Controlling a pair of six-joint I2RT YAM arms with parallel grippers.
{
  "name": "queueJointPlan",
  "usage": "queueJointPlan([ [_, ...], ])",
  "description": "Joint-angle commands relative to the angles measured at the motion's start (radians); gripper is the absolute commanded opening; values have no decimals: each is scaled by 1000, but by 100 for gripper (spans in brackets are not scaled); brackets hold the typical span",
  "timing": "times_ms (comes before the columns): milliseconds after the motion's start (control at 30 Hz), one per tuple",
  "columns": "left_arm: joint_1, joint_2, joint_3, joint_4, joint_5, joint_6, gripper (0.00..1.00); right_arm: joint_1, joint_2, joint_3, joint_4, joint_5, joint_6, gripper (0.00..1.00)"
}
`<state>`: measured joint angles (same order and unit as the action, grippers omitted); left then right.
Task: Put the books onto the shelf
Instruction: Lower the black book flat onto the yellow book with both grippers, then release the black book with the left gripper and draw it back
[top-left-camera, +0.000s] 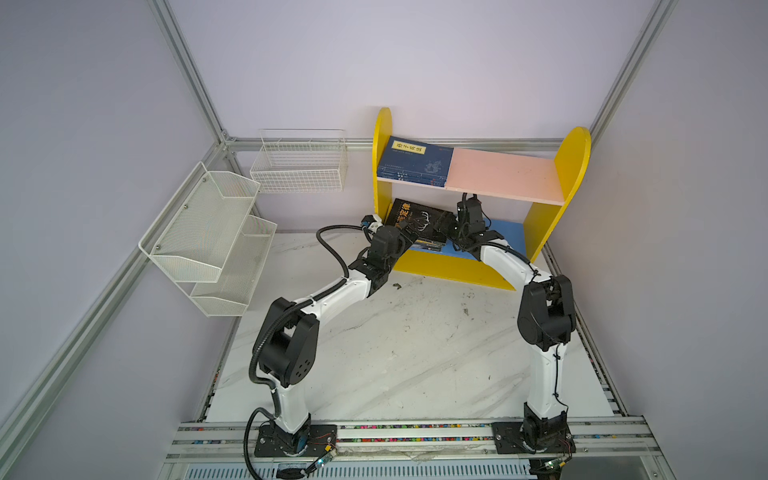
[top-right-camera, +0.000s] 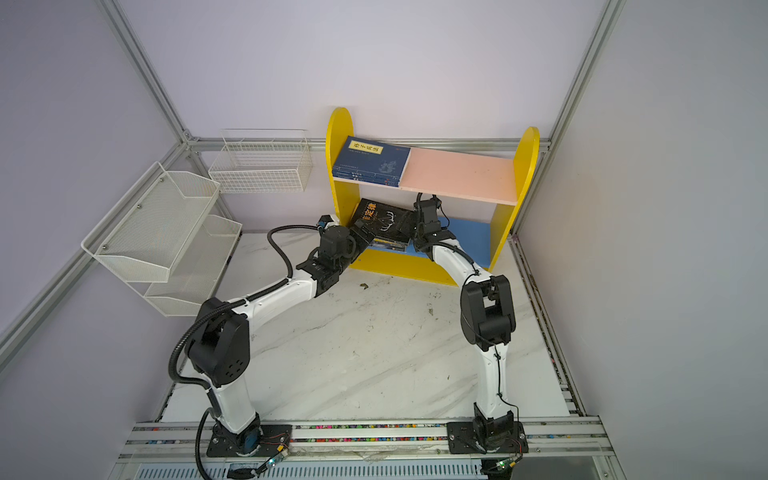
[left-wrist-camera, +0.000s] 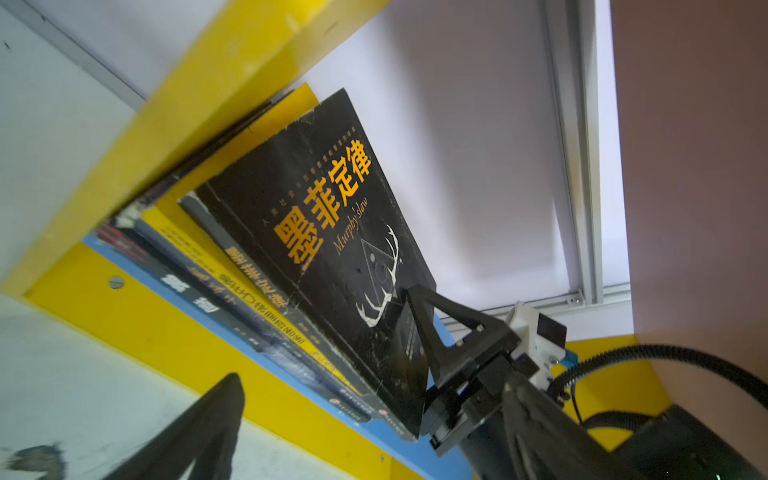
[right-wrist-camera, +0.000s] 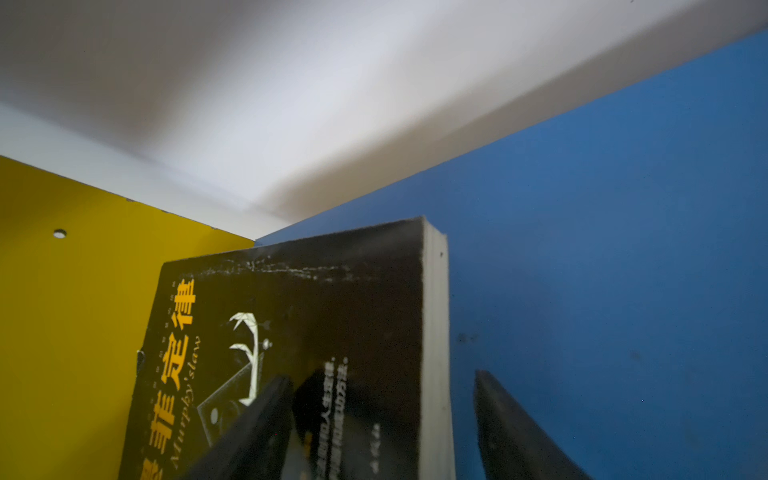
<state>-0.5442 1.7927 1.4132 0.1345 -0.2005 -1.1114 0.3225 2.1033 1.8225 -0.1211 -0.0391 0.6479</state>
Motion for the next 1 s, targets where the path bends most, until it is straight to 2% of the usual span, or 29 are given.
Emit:
queueJointPlan([
  [0, 88, -106, -126, 29, 133, 172, 99, 1, -62, 3, 44, 14, -144, 80],
  [67, 155, -138, -150, 15, 263, 265, 99, 0, -113, -47, 82, -9, -217, 82],
  [167, 250, -138, -96, -151, 420, 407, 98, 0, -193, -133, 99, -21, -286, 83],
  [300, 289, -97, -5, -263, 508, 575, 97, 0, -310, -320, 227, -135, -318, 81],
  [433, 320, -36, 38, -203, 586, 536, 95, 0, -339, -381, 226, -213, -379, 77],
  [600, 354, 0, 58, -125, 627, 465, 95, 0, -314, -378, 217, -227, -387, 71],
  [667, 364, 2, 55, -108, 631, 442, 95, -1, -288, -349, 202, -180, -332, 69],
  [800, 374, -22, 12, -58, 611, 409, 95, -1, -276, -347, 229, -65, -186, 71],
  [967, 385, -42, -39, -2, 601, 364, 95, 0, -277, -431, 413, -19, -51, 59],
])
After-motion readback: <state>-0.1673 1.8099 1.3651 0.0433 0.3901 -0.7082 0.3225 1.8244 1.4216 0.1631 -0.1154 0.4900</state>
